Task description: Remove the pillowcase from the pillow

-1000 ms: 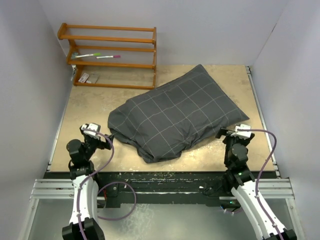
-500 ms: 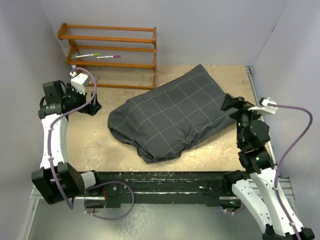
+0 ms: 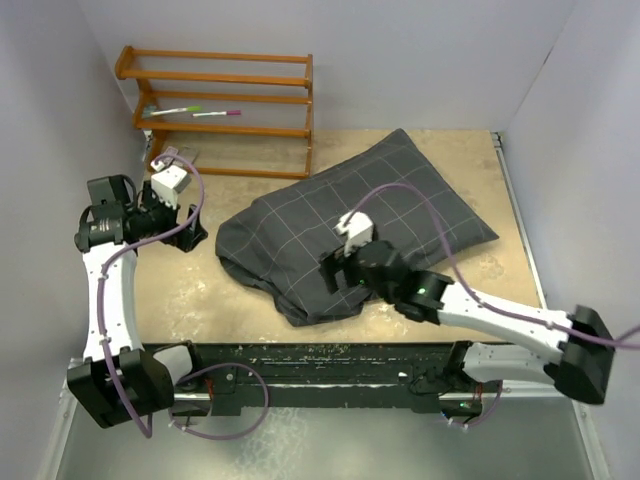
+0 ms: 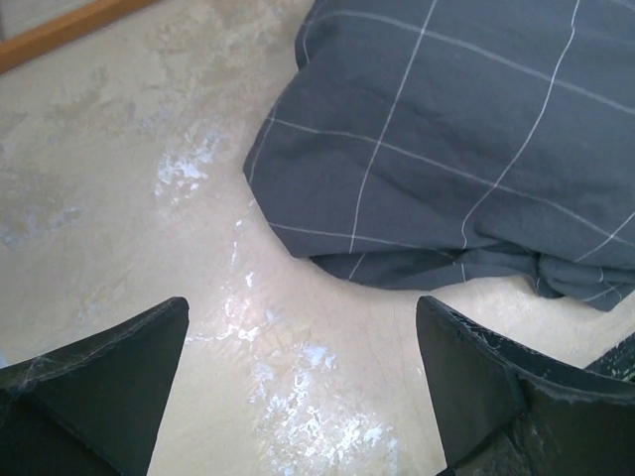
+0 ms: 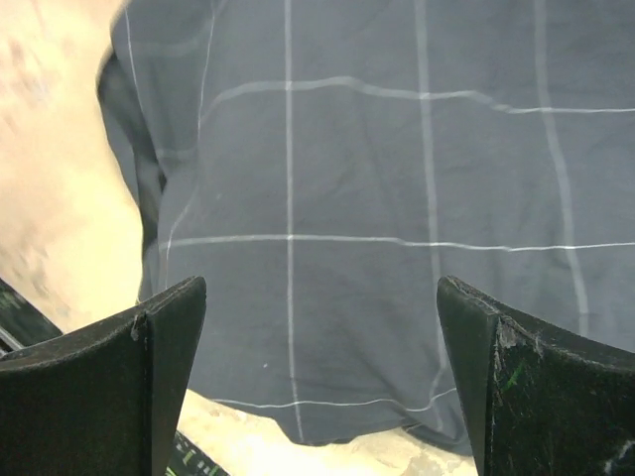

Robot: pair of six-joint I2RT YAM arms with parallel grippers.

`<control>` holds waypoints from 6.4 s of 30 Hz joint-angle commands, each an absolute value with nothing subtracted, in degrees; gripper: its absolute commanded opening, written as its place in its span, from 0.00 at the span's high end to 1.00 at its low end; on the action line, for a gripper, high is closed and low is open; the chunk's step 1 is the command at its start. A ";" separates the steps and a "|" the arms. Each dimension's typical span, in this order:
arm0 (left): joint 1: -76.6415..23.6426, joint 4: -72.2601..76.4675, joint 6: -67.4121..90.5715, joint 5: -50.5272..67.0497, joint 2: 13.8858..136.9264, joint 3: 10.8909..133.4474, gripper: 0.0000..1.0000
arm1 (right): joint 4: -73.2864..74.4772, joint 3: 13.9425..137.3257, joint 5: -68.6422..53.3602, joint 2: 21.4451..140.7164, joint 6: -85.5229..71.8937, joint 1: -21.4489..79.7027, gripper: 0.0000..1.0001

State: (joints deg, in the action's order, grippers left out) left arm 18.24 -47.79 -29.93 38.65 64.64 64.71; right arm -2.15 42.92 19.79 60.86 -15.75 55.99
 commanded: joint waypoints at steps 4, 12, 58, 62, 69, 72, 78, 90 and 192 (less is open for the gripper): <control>18.16 -49.69 -37.27 40.79 64.43 60.58 0.01 | 3.88 53.39 30.64 78.32 -8.61 66.26 0.00; 18.17 -48.40 -36.83 44.62 64.48 60.12 0.01 | 6.04 59.70 27.13 90.98 -7.98 67.50 0.02; -12.97 -13.50 -40.39 20.83 61.96 42.60 0.22 | 2.85 62.88 -13.53 67.76 -17.90 44.05 1.00; -14.82 -14.98 -37.61 23.55 65.01 45.19 0.13 | 1.86 62.17 -13.67 67.06 -19.50 44.12 1.00; -16.74 -27.55 -41.24 33.72 69.06 49.51 0.08 | 4.45 61.89 -13.54 64.70 -18.74 43.33 1.00; -16.73 -25.07 -40.53 32.02 69.30 49.89 0.36 | 5.08 61.16 -13.44 63.63 -18.76 43.08 1.00; -16.74 -21.15 -34.58 23.75 68.20 54.91 0.97 | 6.94 60.02 -11.15 62.52 -18.61 43.04 1.00; -16.72 -35.14 -30.55 26.35 61.59 74.51 1.00 | 7.77 62.54 5.98 64.56 -11.93 48.14 0.35; -16.76 -43.97 -34.19 37.69 56.05 75.73 0.17 | 5.59 83.76 11.54 72.41 2.65 63.71 1.00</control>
